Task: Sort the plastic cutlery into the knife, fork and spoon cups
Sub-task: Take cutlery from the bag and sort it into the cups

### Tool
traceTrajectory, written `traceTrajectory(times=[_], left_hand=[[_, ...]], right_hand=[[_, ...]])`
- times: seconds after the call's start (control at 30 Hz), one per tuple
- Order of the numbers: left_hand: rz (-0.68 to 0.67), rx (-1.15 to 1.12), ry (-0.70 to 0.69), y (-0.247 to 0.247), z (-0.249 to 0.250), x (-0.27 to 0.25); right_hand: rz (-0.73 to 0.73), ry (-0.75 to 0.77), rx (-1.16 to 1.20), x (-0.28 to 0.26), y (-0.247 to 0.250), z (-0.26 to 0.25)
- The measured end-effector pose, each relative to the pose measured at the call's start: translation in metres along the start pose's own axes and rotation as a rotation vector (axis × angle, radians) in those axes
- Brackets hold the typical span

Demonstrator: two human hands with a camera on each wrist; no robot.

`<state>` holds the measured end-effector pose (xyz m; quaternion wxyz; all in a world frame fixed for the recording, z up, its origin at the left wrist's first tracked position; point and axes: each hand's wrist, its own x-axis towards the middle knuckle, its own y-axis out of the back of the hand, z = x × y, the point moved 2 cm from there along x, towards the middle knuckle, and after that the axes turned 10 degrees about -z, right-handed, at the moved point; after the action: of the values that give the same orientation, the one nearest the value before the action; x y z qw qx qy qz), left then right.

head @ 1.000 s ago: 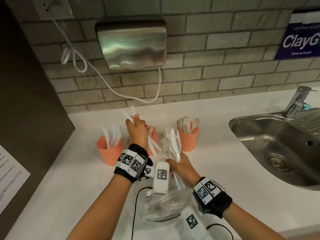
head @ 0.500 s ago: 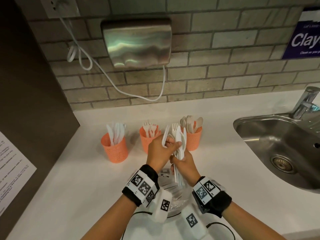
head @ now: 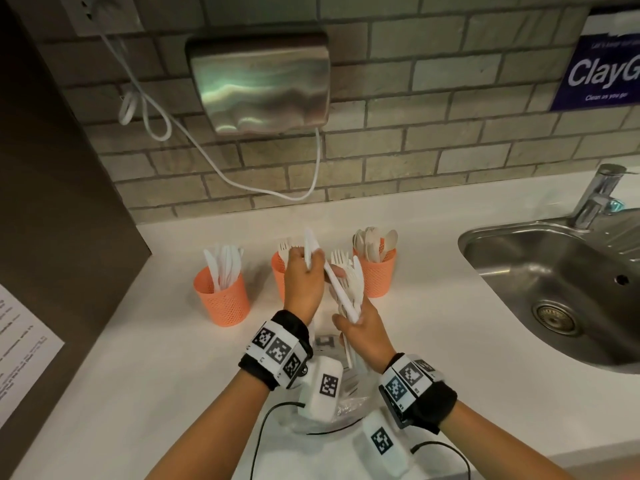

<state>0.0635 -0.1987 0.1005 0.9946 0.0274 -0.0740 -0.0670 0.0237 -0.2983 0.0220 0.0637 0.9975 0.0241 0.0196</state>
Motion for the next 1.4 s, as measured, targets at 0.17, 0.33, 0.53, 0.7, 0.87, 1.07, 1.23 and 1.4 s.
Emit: traceTrajectory(times=[0.17, 0.33, 0.53, 0.7, 0.87, 1.07, 1.23, 1.4], left_hand=[[0.233, -0.162, -0.006, 0.014, 0.010, 0.013], [0.225, -0.292, 0.141, 0.036, 0.002, 0.021], [-0.145, -0.246, 0.261, 0.042, -0.009, 0.000], [-0.518, -0.258, 0.287, 0.026, -0.008, -0.021], [-0.615, -0.477, 0.319, 0.019, -0.010, -0.024], [-0.591, -0.344, 0.280, 0.018, -0.009, -0.018], [-0.407, -0.165, 0.269, 0.022, -0.006, -0.011], [-0.271, -0.068, 0.281, 0.013, -0.012, 0.000]], right_hand=[[-0.039, 0.039, 0.084, -0.005, 0.000, -0.005], [-0.088, -0.176, 0.352, -0.003, 0.012, -0.009], [-0.296, -0.297, 0.802, -0.001, 0.022, -0.030], [-0.676, -0.267, 0.954, -0.007, 0.010, -0.048], [-0.879, -0.352, 0.979, -0.014, -0.001, -0.056], [-0.958, -0.389, 0.883, -0.013, -0.009, -0.046], [-0.725, -0.488, 0.586, -0.010, 0.001, -0.044], [-0.404, -0.364, 0.386, -0.004, -0.001, -0.041]])
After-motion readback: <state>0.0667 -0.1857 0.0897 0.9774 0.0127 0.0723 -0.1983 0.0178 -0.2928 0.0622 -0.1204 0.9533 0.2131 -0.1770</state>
